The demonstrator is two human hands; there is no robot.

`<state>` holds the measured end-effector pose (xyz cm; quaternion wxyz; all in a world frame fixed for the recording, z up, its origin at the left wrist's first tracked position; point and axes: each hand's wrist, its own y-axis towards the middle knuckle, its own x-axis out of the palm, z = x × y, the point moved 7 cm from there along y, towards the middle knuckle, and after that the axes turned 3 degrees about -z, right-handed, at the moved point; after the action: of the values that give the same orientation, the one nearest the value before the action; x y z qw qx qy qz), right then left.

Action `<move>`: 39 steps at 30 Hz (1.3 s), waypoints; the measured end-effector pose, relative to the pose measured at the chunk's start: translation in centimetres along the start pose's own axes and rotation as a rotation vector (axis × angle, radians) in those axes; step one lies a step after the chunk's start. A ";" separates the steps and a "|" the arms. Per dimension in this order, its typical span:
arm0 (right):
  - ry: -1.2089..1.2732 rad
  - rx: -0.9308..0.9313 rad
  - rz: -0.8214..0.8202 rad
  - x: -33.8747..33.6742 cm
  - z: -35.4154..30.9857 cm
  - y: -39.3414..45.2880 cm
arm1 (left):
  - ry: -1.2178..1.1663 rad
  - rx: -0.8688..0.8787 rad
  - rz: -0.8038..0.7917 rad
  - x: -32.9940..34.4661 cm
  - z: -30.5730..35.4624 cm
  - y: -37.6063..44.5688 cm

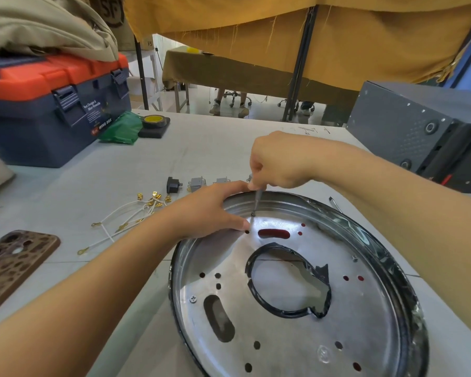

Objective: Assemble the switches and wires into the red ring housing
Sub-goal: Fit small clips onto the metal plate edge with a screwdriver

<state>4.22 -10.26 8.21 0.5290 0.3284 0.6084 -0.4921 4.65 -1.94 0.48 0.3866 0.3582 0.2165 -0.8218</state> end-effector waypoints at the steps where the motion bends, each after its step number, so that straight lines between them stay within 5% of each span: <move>1: -0.002 -0.018 0.002 0.1 0.0 -0.2 | -0.006 0.005 -0.003 0.0 0.0 0.0; 16: -0.245 -0.262 0.181 -0.5 -1.0 -2.4 | -0.020 0.042 0.014 -0.2 0.0 0.1; 30: -0.089 -0.073 0.016 -0.5 -1.4 -0.2 | -0.012 -0.001 0.003 0.0 0.0 0.0; 39: -0.036 0.024 0.173 0.2 -0.8 -1.4 | -0.017 0.040 0.026 -0.2 0.1 0.0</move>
<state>2.59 -10.02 8.31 0.5765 0.3771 0.5622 -0.4576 4.69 -1.93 0.67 0.3916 0.3617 0.1919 -0.8240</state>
